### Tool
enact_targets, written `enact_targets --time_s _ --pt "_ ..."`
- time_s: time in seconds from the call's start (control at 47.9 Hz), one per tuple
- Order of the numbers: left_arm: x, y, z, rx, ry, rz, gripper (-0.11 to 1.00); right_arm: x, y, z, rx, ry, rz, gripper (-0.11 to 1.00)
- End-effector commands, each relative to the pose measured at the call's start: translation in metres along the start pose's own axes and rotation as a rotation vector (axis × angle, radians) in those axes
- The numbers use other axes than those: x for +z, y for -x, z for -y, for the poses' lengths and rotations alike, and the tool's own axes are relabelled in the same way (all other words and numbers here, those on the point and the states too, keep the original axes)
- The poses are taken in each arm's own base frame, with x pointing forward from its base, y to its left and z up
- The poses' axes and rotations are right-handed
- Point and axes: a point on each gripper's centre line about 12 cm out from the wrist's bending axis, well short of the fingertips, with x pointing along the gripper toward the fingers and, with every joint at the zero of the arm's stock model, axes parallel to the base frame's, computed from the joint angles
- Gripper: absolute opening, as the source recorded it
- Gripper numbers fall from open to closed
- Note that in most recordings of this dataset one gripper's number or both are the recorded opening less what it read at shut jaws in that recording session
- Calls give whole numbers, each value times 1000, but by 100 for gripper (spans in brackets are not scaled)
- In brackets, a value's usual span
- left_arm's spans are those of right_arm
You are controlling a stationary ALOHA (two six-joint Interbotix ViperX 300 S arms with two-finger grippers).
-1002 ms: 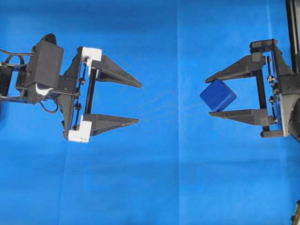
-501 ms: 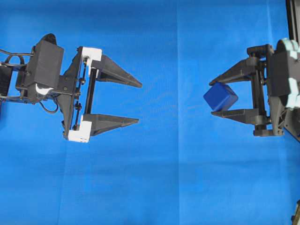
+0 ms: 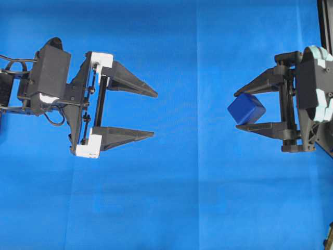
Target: Handover the blue block to the right arm after grasping it with the left arm, then place it in the designated position.
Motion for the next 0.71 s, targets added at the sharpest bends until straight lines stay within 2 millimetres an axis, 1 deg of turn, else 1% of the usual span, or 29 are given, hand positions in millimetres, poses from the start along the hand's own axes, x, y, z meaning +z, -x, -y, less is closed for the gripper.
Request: enact_targets --time_s 0.0,0.25,0.355,0.522,0.689 --pt "18 1 2 -5 0 50 93 12 4 -3 11 -4 33 45" --pt "18 1 2 -5 1 49 93 12 3 -3 16 -3 38 45" --pt "18 1 2 -5 3 50 93 10 -1 -4 22 -1 40 45" --pt "18 1 2 -5 3 49 93 6 -15 -6 26 5 21 45" --pt "19 1 2 -5 3 52 93 2 -36 -11 45 13 11 45"
